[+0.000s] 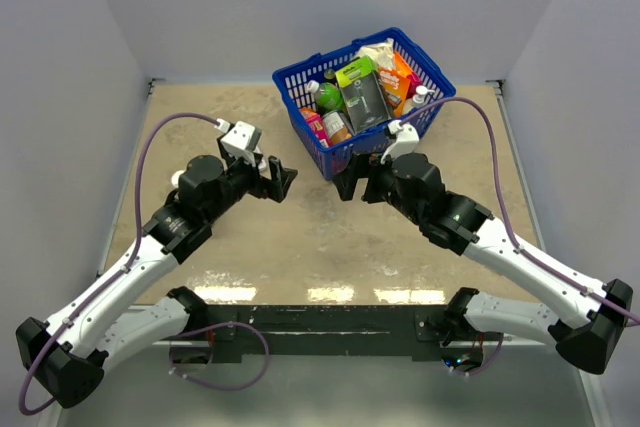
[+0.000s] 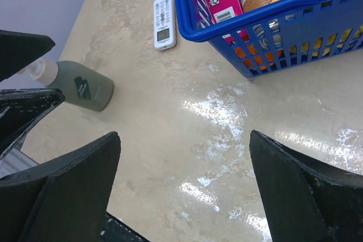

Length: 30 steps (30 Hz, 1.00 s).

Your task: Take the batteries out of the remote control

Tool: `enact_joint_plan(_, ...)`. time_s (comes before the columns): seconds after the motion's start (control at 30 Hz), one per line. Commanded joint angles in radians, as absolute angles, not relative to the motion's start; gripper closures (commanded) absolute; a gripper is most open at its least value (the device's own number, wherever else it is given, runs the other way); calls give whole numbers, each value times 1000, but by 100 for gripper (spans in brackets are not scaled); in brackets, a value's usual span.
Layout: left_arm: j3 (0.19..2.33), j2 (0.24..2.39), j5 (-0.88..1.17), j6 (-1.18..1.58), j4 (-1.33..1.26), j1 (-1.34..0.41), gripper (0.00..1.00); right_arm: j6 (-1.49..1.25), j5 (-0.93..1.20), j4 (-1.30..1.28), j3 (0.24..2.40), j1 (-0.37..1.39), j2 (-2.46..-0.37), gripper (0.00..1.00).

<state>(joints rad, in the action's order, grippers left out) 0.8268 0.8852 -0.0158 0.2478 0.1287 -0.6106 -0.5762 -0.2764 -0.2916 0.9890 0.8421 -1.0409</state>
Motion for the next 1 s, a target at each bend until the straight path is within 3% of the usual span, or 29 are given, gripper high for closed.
enact_joint_plan(0.0,853,870,-93,262,104,-606,0,-578,-314,-250,1009,842,-1012,2)
enact_joint_plan(0.3,885,902,-320,340,169,-606,0,-563,-347,-230,951,842,-927,1)
enact_joint_plan(0.43,1014,1065,-480,428,358,-585,0,-540,-363,-241,945,842,-896,2)
enact_joint_plan(0.63,1176,1291,-480,572,485,-456,1,-500,-226,-171,893,842,-802,5)
enact_joint_plan(0.83,1284,1509,-442,606,468,-342,18,-434,-172,-120,828,842,-684,7)
enact_joint_plan(0.97,1394,1658,-486,609,511,-341,21,-411,-209,-155,831,842,-647,7)
